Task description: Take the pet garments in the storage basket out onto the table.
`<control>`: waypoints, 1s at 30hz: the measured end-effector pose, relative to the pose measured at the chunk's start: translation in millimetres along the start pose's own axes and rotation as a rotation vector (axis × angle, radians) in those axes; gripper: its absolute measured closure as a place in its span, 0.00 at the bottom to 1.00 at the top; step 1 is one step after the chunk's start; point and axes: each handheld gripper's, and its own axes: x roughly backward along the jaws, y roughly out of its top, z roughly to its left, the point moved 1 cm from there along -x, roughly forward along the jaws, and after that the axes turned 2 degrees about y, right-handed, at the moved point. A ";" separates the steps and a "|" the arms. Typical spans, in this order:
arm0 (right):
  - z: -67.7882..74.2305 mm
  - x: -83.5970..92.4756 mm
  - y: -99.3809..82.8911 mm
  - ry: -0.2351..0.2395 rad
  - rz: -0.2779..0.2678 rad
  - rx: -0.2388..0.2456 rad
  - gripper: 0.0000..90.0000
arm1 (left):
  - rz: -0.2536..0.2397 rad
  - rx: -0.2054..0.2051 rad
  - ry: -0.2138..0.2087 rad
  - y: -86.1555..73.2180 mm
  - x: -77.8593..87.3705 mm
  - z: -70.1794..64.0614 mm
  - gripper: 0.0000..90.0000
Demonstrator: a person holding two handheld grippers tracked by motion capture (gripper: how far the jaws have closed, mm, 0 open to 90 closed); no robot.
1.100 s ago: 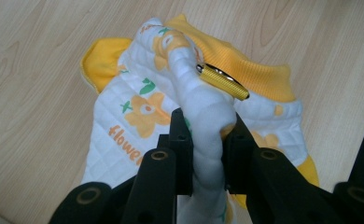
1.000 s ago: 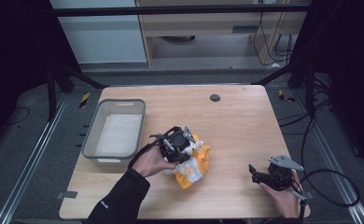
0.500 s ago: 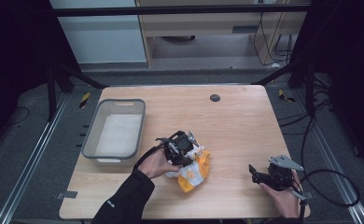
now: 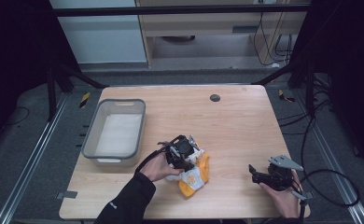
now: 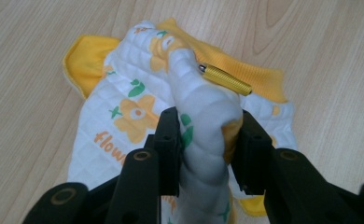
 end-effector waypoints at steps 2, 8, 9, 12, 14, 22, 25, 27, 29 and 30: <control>-0.3 -0.2 -0.3 -0.002 -0.001 0.005 0.11 | -0.001 0.002 0.002 -0.6 -0.6 0.2 0.68; 0.2 -0.3 -0.5 0.001 0.003 0.000 0.11 | -0.020 0.012 0.011 -2.9 -1.4 -1.8 0.56; 0.2 -0.4 -0.8 0.001 0.005 -0.002 0.11 | -0.025 0.012 0.012 -3.6 -1.3 -2.0 0.55; -0.1 -0.6 -0.9 0.001 0.006 0.001 0.11 | -0.037 0.016 0.021 -6.7 -0.4 -2.2 0.46; 0.1 -0.7 -0.8 0.000 0.004 0.002 0.11 | -0.048 0.025 0.028 -8.9 1.0 -2.2 0.44; 0.3 -1.0 -1.3 0.000 0.008 0.002 0.11 | -0.125 0.040 0.041 -18.1 14.4 -5.3 0.35; 0.4 -1.3 -1.3 -0.002 0.009 0.006 0.11 | -0.179 0.061 0.040 -23.2 20.4 -6.8 0.33; 0.5 -1.2 -1.2 0.000 0.010 0.003 0.11 | -0.201 0.075 0.046 -26.4 24.3 -7.0 0.32; 0.4 -1.3 -1.3 -0.001 0.010 0.004 0.11 | -0.231 0.092 0.062 -31.4 29.4 -7.3 0.30; 0.4 -1.3 -1.3 -0.002 0.010 0.004 0.11 | -0.244 0.095 0.070 -33.6 31.0 -7.0 0.30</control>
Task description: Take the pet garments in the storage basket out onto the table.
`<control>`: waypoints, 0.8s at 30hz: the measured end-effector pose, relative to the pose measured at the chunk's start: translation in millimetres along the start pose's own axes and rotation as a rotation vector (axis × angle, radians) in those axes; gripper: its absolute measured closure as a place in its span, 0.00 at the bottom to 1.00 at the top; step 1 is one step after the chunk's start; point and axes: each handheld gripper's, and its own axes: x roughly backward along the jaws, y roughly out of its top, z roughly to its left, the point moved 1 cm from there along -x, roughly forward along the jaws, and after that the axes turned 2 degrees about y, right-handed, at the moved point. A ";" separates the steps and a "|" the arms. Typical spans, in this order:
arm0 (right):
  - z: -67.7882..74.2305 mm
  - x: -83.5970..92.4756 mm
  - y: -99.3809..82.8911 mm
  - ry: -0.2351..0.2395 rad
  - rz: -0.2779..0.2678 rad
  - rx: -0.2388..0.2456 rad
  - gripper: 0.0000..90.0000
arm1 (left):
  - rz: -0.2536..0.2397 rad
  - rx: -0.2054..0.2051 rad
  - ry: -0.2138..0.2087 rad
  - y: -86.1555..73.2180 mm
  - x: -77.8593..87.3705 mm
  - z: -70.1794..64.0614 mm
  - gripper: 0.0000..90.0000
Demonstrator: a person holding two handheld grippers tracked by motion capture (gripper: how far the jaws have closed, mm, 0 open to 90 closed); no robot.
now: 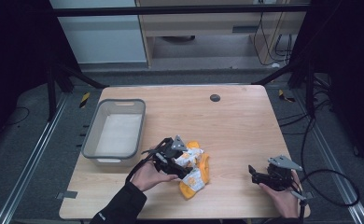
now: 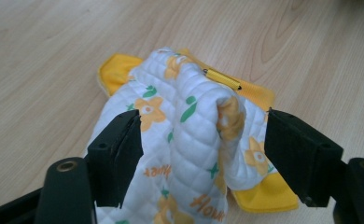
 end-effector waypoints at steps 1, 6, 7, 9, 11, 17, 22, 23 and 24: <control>-0.2 -0.1 -0.1 -0.001 -0.001 0.002 0.11 | -0.016 0.011 0.005 -3.1 3.7 1.0 0.30; -0.1 -0.3 -0.2 -0.001 0.002 0.004 0.11 | -0.073 0.064 0.030 -19.5 14.1 6.3 0.30; 0.1 -0.2 -0.2 -0.001 0.002 0.004 0.11 | -0.079 0.069 0.033 -22.4 15.3 7.2 0.31; 0.5 -0.4 -0.3 -0.001 0.002 0.004 0.11 | -0.100 0.088 0.050 -30.1 18.6 9.1 0.31; 0.6 -0.6 -0.5 -0.002 0.003 0.007 0.11 | -0.129 0.112 0.062 -39.2 22.5 10.9 0.31; 0.4 -0.7 -0.7 -0.002 0.003 0.009 0.11 | -0.177 0.141 0.102 -59.7 30.6 11.6 0.33; 0.7 -0.6 -0.8 0.000 0.003 0.011 0.11 | -0.209 0.172 0.133 -79.7 35.8 13.3 0.33; 0.9 -0.7 -0.8 -0.001 0.004 0.011 0.11 | -0.215 0.182 0.135 -84.1 36.2 14.3 0.34; 1.0 -0.6 -0.7 0.000 0.004 0.012 0.11 | -0.213 0.189 0.142 -88.4 36.3 15.5 0.34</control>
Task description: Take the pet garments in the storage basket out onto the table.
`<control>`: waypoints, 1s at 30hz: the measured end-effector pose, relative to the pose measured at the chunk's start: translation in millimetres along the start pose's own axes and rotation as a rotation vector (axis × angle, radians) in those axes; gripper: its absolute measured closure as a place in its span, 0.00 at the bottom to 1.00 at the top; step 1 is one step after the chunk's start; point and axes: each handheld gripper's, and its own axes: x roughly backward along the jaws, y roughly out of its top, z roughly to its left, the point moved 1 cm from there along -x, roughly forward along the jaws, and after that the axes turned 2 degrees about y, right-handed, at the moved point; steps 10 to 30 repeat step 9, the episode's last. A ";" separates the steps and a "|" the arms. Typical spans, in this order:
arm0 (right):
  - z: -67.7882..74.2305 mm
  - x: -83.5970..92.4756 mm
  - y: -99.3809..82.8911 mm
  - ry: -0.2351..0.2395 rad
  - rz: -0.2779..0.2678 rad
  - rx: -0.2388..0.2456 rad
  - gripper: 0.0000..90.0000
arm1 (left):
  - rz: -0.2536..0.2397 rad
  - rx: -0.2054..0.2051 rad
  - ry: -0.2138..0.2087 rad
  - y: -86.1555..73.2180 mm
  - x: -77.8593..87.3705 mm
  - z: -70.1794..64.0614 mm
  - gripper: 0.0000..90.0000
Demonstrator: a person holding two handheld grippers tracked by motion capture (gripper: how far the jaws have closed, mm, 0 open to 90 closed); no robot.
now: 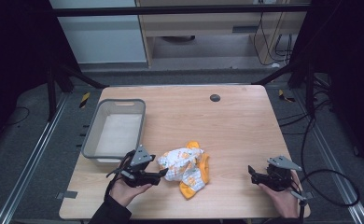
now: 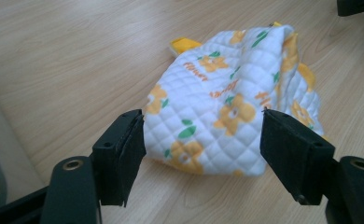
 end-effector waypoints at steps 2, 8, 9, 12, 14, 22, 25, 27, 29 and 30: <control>0.7 0.4 0.4 0.002 0.000 -0.005 0.11 | 0.000 0.012 0.020 -7.9 1.4 3.9 0.34; 2.2 0.6 0.7 0.005 -0.005 0.003 0.11 | 0.024 0.039 0.040 -29.6 3.4 11.9 0.34; 2.4 0.7 0.7 0.008 -0.005 0.002 0.11 | 0.023 0.040 0.043 -33.6 4.5 12.8 0.34; 2.4 0.7 0.7 0.008 -0.005 0.002 0.11 | 0.023 0.040 0.043 -33.6 4.5 12.8 0.34; 2.4 0.7 0.7 0.008 -0.005 0.002 0.11 | 0.023 0.040 0.043 -33.6 4.5 12.8 0.34; 2.4 0.7 0.7 0.008 -0.005 0.002 0.11 | 0.023 0.040 0.043 -33.6 4.5 12.8 0.34; 2.4 0.7 0.7 0.008 -0.005 0.002 0.11 | 0.023 0.040 0.043 -33.6 4.5 12.8 0.34; 2.4 0.7 0.7 0.008 -0.005 0.002 0.11 | 0.023 0.040 0.043 -33.6 4.5 12.8 0.34; 2.4 0.7 0.7 0.008 -0.005 0.002 0.11 | 0.023 0.040 0.043 -33.6 4.5 12.8 0.34; 2.4 0.7 0.7 0.008 -0.005 0.002 0.11 | 0.023 0.040 0.043 -33.6 4.5 12.8 0.34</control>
